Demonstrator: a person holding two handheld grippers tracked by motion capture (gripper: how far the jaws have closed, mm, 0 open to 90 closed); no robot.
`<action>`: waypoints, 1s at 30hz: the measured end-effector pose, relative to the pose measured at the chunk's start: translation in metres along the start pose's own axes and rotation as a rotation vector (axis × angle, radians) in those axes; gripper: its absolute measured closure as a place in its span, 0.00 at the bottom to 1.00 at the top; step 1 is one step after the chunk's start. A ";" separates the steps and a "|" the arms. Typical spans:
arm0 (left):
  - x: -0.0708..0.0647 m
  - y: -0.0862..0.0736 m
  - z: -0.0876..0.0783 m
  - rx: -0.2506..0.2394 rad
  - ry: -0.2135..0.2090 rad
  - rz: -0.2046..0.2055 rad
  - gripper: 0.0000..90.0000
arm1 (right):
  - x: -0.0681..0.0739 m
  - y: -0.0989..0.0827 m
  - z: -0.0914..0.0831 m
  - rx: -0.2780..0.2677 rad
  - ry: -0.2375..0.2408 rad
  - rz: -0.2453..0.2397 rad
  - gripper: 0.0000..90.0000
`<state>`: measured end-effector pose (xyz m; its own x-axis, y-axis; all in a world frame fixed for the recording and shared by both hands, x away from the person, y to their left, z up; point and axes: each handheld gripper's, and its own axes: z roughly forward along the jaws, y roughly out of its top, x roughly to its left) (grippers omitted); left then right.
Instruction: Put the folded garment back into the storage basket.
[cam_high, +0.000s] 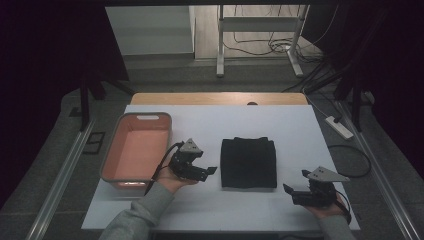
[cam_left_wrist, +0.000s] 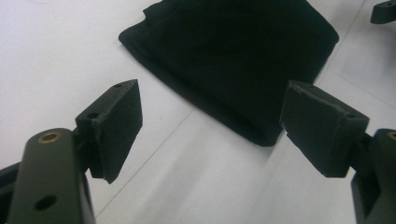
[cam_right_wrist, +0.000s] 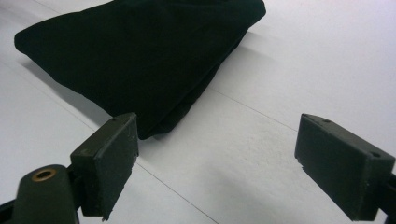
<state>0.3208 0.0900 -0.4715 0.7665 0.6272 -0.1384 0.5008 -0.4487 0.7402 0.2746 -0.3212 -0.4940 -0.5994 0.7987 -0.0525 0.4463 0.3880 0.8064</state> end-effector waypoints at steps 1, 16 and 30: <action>0.000 0.001 0.001 0.000 0.000 -0.003 0.24 | 0.000 0.000 0.000 0.001 0.000 -0.001 0.16; 0.000 0.011 0.015 0.008 -0.011 -0.005 0.24 | 0.000 0.000 0.000 0.004 -0.001 -0.003 0.16; 0.005 0.016 0.026 0.032 -0.009 -0.012 0.24 | 0.000 0.000 0.001 0.007 -0.001 -0.003 0.16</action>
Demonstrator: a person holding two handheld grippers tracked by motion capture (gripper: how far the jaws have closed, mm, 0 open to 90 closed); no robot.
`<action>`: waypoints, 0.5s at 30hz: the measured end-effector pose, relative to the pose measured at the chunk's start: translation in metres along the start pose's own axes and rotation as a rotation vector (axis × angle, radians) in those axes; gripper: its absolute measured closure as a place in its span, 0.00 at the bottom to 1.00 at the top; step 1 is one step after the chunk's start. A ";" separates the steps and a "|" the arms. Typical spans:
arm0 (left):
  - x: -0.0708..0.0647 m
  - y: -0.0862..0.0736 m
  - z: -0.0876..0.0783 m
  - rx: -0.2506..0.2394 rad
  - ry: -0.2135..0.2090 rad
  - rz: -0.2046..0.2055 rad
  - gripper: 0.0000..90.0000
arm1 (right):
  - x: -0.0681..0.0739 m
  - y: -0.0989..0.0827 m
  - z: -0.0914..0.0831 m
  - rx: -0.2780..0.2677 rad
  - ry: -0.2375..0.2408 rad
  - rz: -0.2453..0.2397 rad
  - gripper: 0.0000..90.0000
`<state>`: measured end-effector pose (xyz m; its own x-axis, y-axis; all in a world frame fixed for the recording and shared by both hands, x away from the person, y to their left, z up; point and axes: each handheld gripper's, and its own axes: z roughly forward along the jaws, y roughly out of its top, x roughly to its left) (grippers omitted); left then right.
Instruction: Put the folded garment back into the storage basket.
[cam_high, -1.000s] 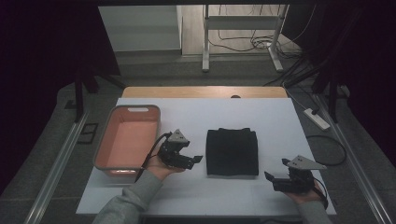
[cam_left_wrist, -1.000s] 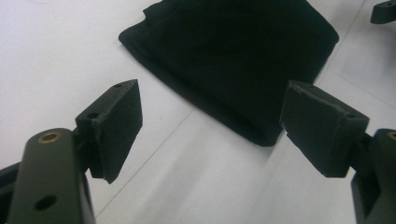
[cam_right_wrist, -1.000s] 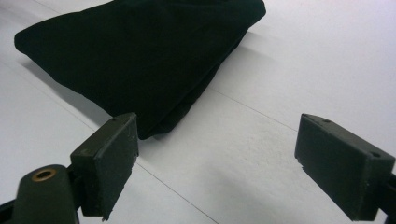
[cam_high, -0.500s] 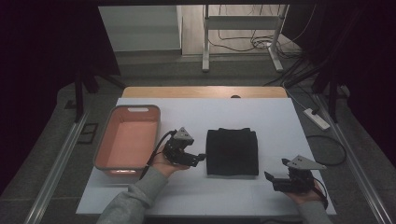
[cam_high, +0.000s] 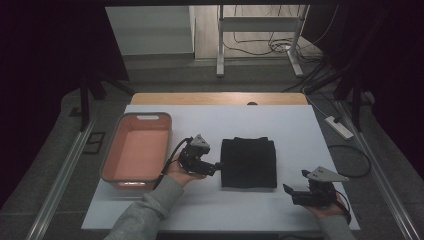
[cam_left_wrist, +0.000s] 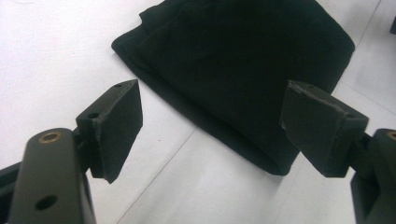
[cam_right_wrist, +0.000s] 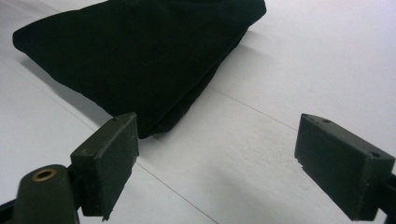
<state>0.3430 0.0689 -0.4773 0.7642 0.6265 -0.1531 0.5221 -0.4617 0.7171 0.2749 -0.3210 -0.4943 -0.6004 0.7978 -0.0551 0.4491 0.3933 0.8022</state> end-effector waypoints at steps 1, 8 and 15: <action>0.000 0.000 0.001 0.003 0.000 -0.001 0.24 | 0.000 0.000 0.000 -0.001 0.000 0.001 0.16; 0.001 0.004 0.006 0.010 -0.001 -0.005 0.24 | 0.000 0.000 0.000 0.000 0.001 0.000 0.16; 0.001 0.009 0.011 0.008 -0.009 -0.008 0.24 | 0.000 0.000 0.000 0.001 0.001 0.000 0.16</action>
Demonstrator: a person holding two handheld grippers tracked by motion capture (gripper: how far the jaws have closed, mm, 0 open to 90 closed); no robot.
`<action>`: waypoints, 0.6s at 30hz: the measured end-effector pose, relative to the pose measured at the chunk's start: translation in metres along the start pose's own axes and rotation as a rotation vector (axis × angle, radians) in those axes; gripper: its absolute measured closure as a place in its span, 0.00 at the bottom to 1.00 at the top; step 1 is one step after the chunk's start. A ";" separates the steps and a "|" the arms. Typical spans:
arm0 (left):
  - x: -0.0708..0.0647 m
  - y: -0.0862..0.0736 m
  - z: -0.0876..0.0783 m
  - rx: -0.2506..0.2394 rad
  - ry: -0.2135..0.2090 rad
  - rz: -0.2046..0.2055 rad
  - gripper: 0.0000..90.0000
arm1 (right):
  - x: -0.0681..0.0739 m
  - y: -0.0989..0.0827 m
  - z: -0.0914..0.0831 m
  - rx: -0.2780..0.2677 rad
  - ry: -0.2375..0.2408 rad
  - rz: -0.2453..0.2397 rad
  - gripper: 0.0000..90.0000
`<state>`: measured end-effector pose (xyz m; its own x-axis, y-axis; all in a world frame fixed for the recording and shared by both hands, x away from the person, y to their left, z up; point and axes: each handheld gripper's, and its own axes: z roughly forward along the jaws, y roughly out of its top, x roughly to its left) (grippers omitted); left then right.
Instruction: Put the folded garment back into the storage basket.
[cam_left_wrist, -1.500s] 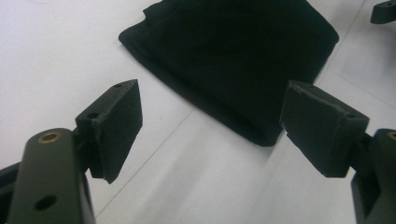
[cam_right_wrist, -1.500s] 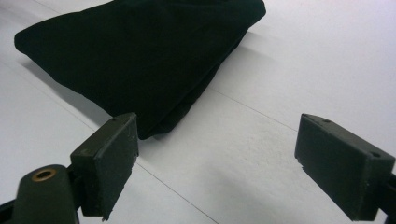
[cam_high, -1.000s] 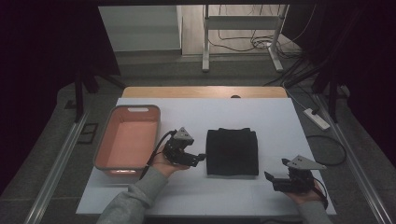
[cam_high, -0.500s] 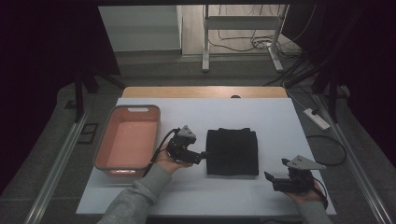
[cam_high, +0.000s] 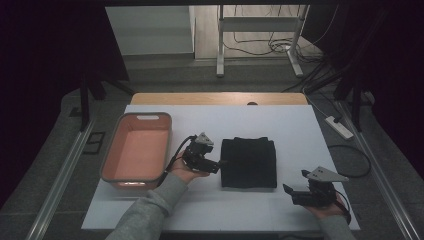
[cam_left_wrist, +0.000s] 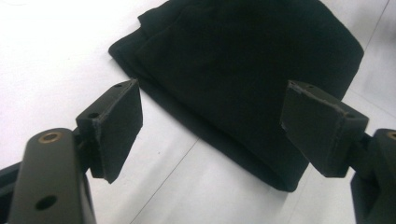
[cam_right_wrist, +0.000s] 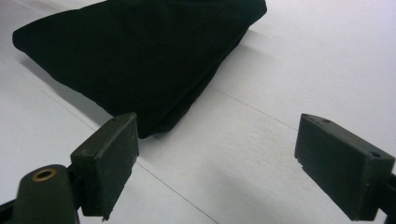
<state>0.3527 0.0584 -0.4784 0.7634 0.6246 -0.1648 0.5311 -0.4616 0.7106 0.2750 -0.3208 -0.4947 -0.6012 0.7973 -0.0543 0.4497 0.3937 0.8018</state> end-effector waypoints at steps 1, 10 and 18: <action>0.000 0.001 0.001 -0.003 0.000 -0.001 0.24 | 0.000 0.000 0.000 0.000 0.000 0.000 0.16; -0.002 0.010 0.005 0.002 0.001 0.010 0.24 | 0.000 0.000 0.000 0.001 0.001 0.000 0.16; 0.000 0.016 0.012 0.012 -0.005 0.000 0.24 | 0.000 -0.001 0.000 0.001 0.001 0.003 0.16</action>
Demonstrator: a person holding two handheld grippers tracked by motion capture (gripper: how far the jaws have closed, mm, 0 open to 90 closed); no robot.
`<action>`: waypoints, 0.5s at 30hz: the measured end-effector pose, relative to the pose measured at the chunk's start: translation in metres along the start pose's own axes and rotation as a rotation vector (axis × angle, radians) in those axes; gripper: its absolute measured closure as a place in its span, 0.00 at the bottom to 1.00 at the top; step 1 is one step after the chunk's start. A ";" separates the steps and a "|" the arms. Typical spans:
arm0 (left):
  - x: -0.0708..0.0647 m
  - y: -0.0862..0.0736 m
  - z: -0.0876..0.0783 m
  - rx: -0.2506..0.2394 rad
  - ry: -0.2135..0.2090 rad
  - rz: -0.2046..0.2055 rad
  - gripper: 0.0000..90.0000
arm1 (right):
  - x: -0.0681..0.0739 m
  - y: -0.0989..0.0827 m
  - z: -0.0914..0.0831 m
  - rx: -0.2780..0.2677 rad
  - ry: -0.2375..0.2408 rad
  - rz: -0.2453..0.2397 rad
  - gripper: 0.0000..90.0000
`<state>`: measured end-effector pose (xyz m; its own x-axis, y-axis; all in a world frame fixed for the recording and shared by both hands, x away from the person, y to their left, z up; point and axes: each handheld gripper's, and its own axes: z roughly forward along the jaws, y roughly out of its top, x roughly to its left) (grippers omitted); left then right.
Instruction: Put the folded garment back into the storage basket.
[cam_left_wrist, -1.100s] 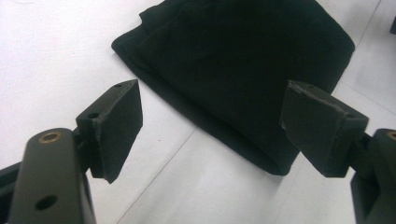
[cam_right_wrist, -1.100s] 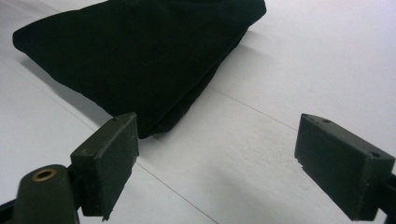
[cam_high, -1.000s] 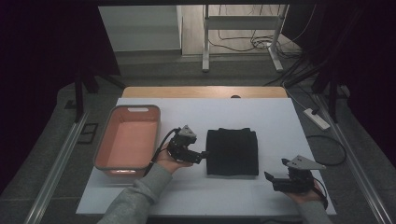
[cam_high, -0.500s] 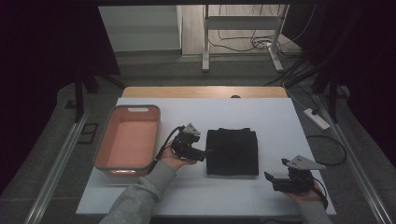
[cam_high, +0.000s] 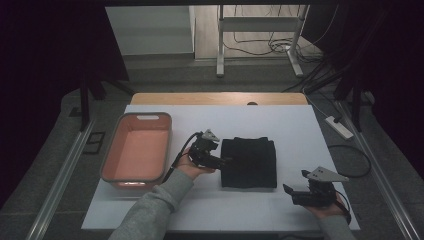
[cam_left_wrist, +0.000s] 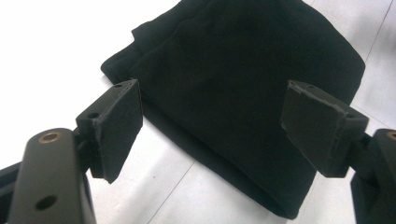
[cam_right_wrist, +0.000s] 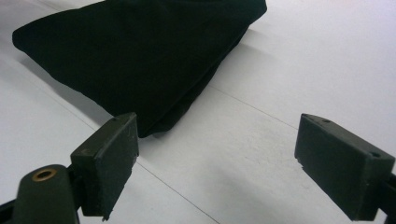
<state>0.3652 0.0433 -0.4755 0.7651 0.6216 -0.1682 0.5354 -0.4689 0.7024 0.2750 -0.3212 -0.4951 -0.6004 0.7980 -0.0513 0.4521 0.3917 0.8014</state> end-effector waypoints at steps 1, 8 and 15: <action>0.000 0.001 0.001 0.001 -0.002 0.000 0.24 | 0.000 0.000 0.000 -0.001 0.000 0.001 0.16; 0.000 0.005 0.009 0.018 -0.002 -0.001 0.24 | 0.000 0.000 0.000 -0.002 0.002 0.003 0.16; 0.002 0.007 0.014 0.027 0.008 -0.005 0.24 | -0.001 0.000 0.000 0.000 0.002 0.005 0.16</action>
<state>0.3760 0.0322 -0.4805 0.7594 0.6291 -0.1660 0.5488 -0.4823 0.6828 0.2752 -0.3218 -0.4956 -0.5994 0.7991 -0.0464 0.4547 0.3876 0.8019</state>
